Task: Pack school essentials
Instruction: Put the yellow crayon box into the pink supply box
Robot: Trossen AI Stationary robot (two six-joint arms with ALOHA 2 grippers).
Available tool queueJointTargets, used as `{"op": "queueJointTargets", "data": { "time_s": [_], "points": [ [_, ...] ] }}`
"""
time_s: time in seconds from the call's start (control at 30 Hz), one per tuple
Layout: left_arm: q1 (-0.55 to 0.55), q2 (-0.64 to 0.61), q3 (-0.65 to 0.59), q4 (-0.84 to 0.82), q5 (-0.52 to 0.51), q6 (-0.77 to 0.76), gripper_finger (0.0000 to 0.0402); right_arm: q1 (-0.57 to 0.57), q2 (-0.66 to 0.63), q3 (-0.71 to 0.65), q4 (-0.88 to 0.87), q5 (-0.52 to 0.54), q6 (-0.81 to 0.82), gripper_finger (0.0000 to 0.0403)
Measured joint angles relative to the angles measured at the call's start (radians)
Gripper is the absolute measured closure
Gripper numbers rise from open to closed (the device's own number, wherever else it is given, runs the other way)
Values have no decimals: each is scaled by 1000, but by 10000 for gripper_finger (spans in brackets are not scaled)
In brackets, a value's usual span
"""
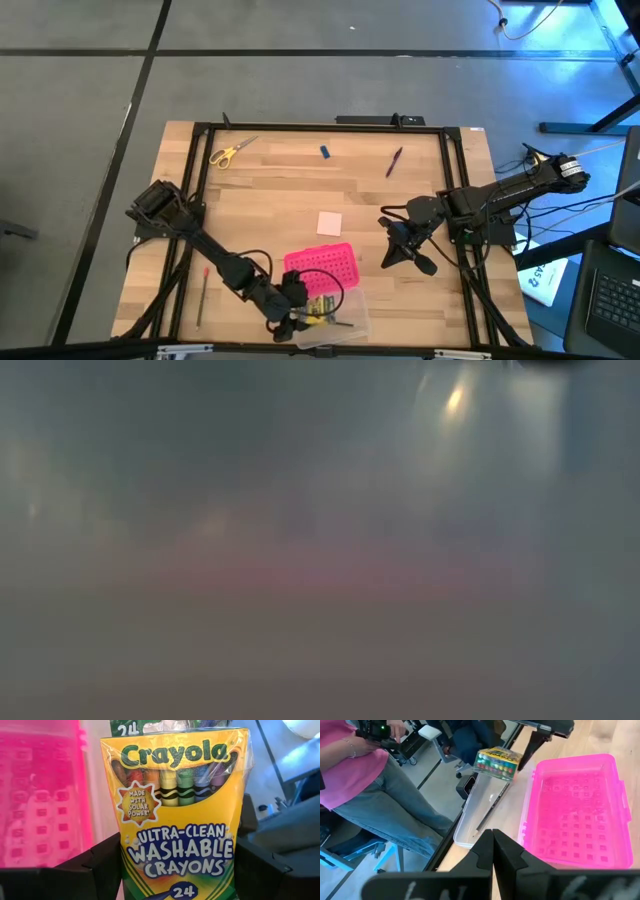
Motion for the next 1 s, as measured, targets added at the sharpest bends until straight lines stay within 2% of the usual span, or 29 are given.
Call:
{"op": "queueJointTargets", "data": {
  "time_s": [0.67, 1.0],
  "points": [
    [-1, 52, 0, 25, 45, -32, 113, 0, 1, 0, 2, 0, 0, 397],
    [7, 72, 0, 58, 72, -60, 89, 0, 1, 0, 3, 1, 0, 397]
  ]
}}
